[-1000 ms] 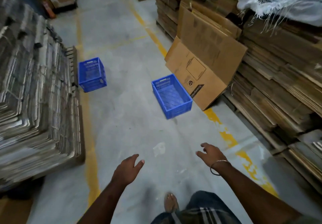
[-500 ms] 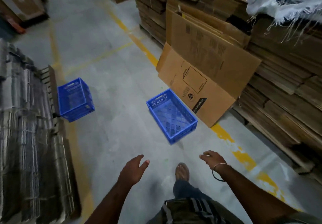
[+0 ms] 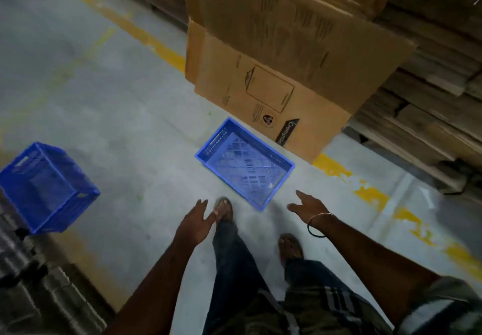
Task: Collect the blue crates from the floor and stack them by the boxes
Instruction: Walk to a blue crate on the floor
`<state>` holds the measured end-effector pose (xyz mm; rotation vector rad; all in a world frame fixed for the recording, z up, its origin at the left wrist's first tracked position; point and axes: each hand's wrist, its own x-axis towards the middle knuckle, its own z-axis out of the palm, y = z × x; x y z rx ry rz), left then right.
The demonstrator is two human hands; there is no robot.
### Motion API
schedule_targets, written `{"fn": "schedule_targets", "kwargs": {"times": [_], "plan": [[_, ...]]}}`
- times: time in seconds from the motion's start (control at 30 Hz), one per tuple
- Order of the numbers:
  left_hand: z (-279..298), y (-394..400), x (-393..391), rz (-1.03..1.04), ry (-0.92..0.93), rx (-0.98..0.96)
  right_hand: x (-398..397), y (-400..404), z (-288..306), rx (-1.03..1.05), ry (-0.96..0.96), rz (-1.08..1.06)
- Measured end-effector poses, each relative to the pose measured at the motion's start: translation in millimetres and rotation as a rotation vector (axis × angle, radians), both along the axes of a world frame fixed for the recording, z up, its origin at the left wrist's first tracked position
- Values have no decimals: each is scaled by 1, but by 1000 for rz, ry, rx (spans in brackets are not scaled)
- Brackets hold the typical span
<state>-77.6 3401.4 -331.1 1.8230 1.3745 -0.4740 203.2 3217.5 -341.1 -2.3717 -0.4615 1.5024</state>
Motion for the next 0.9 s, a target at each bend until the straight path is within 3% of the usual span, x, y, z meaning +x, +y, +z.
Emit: {"fn": "schedule_targets", "kwargs": {"times": [0.3, 0.43, 0.57, 0.77, 0.9], "plan": [[-112, 179, 68, -271, 113, -148, -25, 90, -91, -142, 138, -273], [-202, 234, 105, -333, 121, -96, -11, 123, -186, -243, 146, -200], [-314, 269, 125, -401, 99, 60, -4, 127, -312, -311, 156, -271], [-461, 314, 144, -418, 162, 184, -29, 125, -442, -212, 68, -504], [-508, 335, 173, -232, 210, 246, -41, 133, -477, -211, -62, -622]]}}
